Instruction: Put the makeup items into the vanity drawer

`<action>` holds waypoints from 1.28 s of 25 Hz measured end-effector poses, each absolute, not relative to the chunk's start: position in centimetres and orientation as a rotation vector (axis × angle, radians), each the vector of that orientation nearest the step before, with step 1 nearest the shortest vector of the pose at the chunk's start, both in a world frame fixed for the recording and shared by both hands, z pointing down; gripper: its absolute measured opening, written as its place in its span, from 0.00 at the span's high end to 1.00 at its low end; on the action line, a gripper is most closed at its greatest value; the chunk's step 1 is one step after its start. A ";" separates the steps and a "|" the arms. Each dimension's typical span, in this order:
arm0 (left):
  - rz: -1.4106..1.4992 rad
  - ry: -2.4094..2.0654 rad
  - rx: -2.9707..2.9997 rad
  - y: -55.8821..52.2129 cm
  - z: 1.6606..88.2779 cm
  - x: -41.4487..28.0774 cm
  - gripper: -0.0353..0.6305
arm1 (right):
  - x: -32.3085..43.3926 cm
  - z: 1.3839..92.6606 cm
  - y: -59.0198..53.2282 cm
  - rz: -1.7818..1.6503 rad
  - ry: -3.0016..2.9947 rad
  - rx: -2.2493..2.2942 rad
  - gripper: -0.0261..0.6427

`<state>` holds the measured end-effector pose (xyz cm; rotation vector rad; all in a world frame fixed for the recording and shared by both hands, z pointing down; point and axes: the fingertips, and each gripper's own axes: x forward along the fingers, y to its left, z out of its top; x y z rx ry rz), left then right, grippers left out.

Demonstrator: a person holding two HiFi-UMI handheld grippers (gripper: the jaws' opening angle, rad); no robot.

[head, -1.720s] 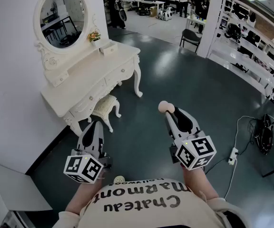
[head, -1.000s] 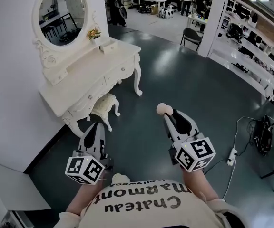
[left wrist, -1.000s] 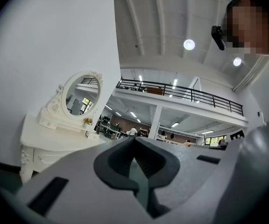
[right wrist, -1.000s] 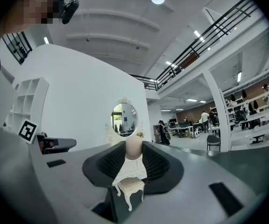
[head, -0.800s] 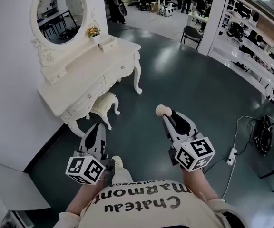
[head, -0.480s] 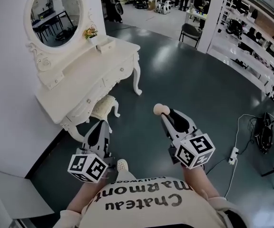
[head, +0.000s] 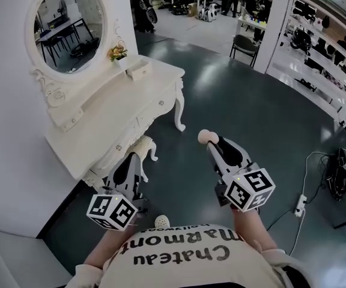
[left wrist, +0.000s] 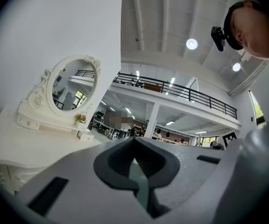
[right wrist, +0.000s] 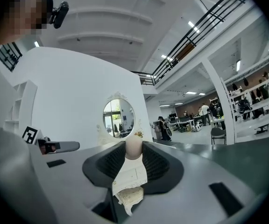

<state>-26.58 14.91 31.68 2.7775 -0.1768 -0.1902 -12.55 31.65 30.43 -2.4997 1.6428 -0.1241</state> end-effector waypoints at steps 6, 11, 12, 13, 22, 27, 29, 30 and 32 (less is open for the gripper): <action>-0.197 -0.150 2.782 10.2 30.6 -23.8 0.93 | -9.6 28.8 27.7 -0.085 1.597 -2.513 0.77; -0.211 -0.127 2.790 6.5 30.1 -22.4 0.93 | -9.0 28.8 23.8 -0.084 1.606 -2.509 0.77; -0.207 -0.120 2.789 5.9 30.1 -22.1 0.93 | -8.9 28.9 23.2 -0.085 1.603 -2.510 0.77; -0.203 -0.113 2.788 5.3 30.2 -21.8 0.93 | -8.6 28.9 22.6 -0.087 1.597 -2.511 0.77; -0.194 -0.033 2.773 2.3 31.7 -19.5 0.93 | -8.4 30.4 18.8 -0.128 1.643 -2.567 0.77; -0.141 0.060 2.781 2.6 32.5 -18.0 0.93 | -7.5 30.8 17.9 -0.171 1.621 -2.565 0.77; -0.125 0.056 2.767 2.2 33.1 -17.5 0.93 | -7.1 30.9 17.2 -0.176 1.635 -2.563 0.77; -0.118 0.051 2.758 1.9 33.3 -17.2 0.93 | -6.9 31.1 16.8 -0.179 1.644 -2.561 0.77; -0.110 0.042 2.745 1.4 33.6 -16.6 0.93 | -6.1 31.3 16.2 -0.181 1.652 -2.553 0.77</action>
